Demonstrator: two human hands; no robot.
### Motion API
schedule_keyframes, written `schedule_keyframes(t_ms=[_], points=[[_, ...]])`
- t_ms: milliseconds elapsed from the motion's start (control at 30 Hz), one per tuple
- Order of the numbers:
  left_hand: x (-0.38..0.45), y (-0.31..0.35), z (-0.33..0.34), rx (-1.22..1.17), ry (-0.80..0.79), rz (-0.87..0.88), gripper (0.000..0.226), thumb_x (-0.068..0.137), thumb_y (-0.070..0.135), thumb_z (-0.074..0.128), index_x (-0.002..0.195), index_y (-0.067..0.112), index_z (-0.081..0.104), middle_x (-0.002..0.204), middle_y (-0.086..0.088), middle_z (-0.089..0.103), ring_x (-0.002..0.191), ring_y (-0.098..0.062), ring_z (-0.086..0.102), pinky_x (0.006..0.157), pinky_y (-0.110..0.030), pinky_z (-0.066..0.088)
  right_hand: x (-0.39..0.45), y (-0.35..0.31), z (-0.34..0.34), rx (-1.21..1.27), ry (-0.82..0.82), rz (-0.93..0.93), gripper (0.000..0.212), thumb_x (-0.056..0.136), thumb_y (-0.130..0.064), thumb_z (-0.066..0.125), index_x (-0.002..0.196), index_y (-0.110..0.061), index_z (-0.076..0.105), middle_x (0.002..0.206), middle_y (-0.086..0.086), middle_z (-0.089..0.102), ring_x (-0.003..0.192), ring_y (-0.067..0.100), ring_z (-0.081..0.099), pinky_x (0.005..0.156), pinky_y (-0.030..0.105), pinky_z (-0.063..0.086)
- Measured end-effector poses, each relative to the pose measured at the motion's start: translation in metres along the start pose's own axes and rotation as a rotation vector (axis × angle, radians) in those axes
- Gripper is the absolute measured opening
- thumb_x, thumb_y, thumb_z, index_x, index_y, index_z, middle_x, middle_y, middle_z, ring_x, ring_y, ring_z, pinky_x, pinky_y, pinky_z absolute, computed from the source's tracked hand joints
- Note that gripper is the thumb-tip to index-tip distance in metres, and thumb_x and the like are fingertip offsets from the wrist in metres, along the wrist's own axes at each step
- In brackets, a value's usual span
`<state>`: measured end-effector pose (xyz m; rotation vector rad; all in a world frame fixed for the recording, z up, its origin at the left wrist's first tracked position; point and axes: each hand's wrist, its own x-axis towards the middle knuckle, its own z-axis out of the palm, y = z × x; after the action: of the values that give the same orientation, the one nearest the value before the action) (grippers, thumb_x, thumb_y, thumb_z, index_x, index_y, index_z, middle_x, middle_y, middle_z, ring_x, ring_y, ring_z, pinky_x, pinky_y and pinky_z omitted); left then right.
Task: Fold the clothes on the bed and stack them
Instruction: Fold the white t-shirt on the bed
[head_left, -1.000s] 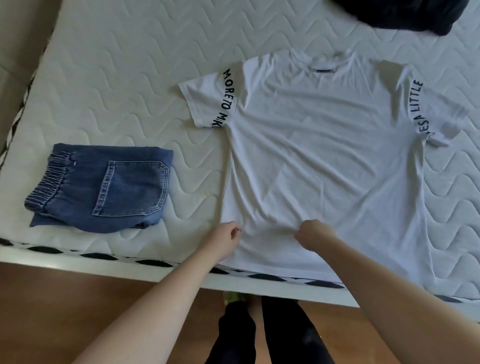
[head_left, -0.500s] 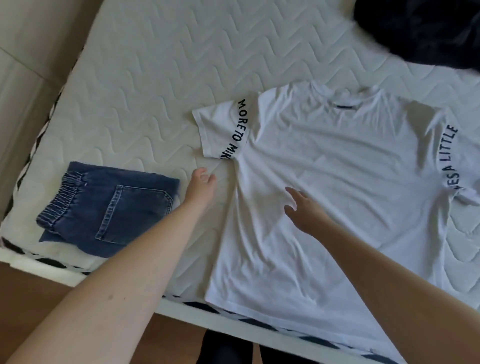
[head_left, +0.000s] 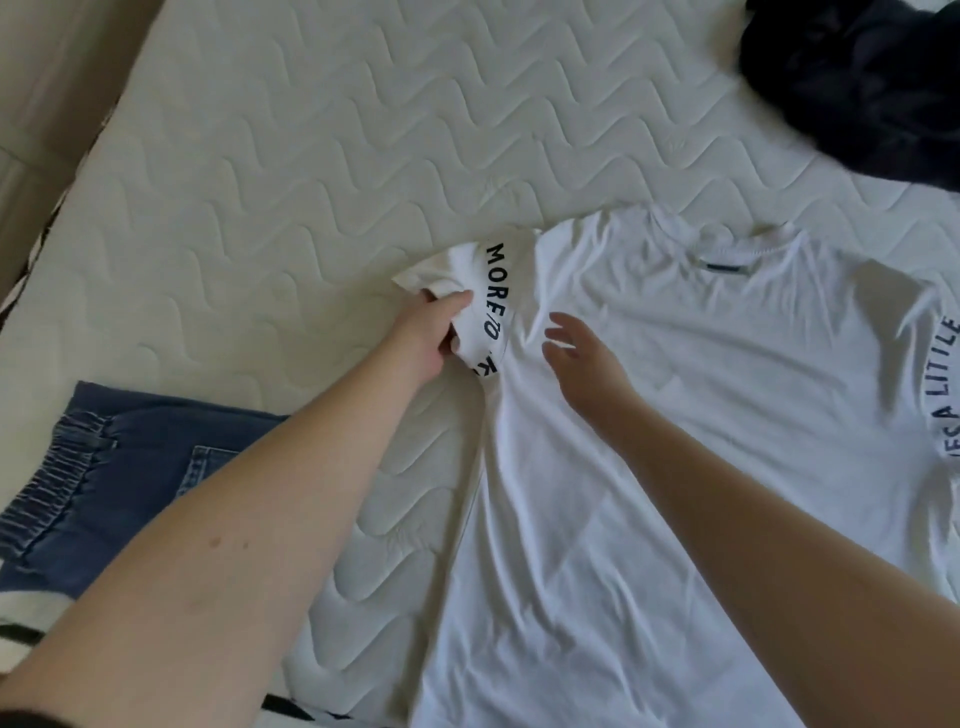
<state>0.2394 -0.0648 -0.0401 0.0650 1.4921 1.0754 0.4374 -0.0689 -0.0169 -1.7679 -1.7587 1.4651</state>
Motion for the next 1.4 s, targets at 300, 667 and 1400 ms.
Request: schedule_keyframes(t_ms=[300, 667, 1400], points=[[-0.057, -0.038, 0.098, 1.090, -0.310, 0.600, 0.064, 0.089, 0.011, 0.045, 0.147, 0.033, 0.030, 0.086, 0.002, 0.067, 0.045, -0.009, 0.049, 0.046, -0.025, 0.042, 0.030, -0.033, -0.049, 0.443, 0.017, 0.116, 0.044, 0.081, -0.054, 0.070, 0.113, -0.025, 0.059, 0.106, -0.005, 0.071, 0.104, 0.012, 0.065, 0.089, 0.033, 0.052], [-0.046, -0.081, 0.069, 1.054, -0.162, 0.829, 0.034, 0.094, 0.021, 0.058, 0.127, 0.015, 0.056, 0.116, -0.005, 0.056, 0.103, -0.020, 0.057, 0.092, -0.039, 0.049, 0.056, 0.038, -0.116, 0.533, 0.443, 0.489, 0.022, 0.096, -0.030, 0.049, 0.096, -0.014, 0.064, 0.086, 0.001, 0.063, 0.083, 0.023, 0.062, 0.072, 0.034, 0.052], [-0.113, -0.180, 0.030, 1.580, -0.156, 0.437, 0.029, 0.094, 0.034, 0.047, 0.116, 0.015, 0.045, 0.086, -0.010, 0.064, 0.081, -0.034, 0.062, 0.060, -0.032, 0.037, 0.014, 0.102, -0.115, 0.461, 0.491, 0.365, 0.013, 0.093, -0.029, 0.055, 0.102, -0.024, 0.064, 0.095, -0.002, 0.071, 0.084, 0.016, 0.068, 0.068, 0.032, 0.056]])
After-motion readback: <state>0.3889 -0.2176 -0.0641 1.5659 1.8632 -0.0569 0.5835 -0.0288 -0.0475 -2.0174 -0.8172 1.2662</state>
